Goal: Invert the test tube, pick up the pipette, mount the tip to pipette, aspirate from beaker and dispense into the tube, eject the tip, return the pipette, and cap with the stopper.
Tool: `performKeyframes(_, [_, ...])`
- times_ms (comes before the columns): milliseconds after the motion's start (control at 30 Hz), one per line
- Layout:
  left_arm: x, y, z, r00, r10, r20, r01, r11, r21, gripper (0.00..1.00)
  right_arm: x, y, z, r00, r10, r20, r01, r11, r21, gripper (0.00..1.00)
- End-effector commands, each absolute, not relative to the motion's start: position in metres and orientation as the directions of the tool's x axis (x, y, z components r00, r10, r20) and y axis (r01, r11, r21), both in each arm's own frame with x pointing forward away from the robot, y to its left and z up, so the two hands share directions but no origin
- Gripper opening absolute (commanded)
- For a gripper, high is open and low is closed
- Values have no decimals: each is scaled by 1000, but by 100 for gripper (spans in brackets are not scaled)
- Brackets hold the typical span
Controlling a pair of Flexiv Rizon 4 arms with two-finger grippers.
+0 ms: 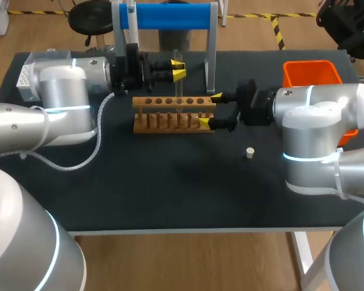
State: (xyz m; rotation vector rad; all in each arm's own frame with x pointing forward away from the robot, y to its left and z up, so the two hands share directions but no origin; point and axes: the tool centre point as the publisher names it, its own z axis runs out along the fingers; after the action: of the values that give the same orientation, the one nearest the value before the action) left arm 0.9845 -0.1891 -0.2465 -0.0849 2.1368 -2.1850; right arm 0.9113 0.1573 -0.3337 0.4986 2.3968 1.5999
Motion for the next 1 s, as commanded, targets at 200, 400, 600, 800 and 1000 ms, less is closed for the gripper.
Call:
performKeyframes(200, [985,-187,-247,-995,-97,-17,16,11,-1000,0,910,158,-334,-917,398,6,157,349,924,100])
performKeyframes(400, [985,-186,-248,-995,-99,-15,13,25,-1000,0,910,158,-334,-917,398,6,157,349,924,100])
performKeyframes(600, [985,-185,-249,-995,-102,-10,7,32,-999,0,910,158,-334,-917,398,6,157,349,924,100])
performKeyframes(800, [986,-185,-253,-995,-103,-5,1,31,-1000,0,910,158,-334,-917,398,6,157,349,924,100])
performKeyframes(1000, [988,-187,-258,-995,-98,5,-7,29,-1000,0,910,158,-334,-917,398,6,157,349,924,100])
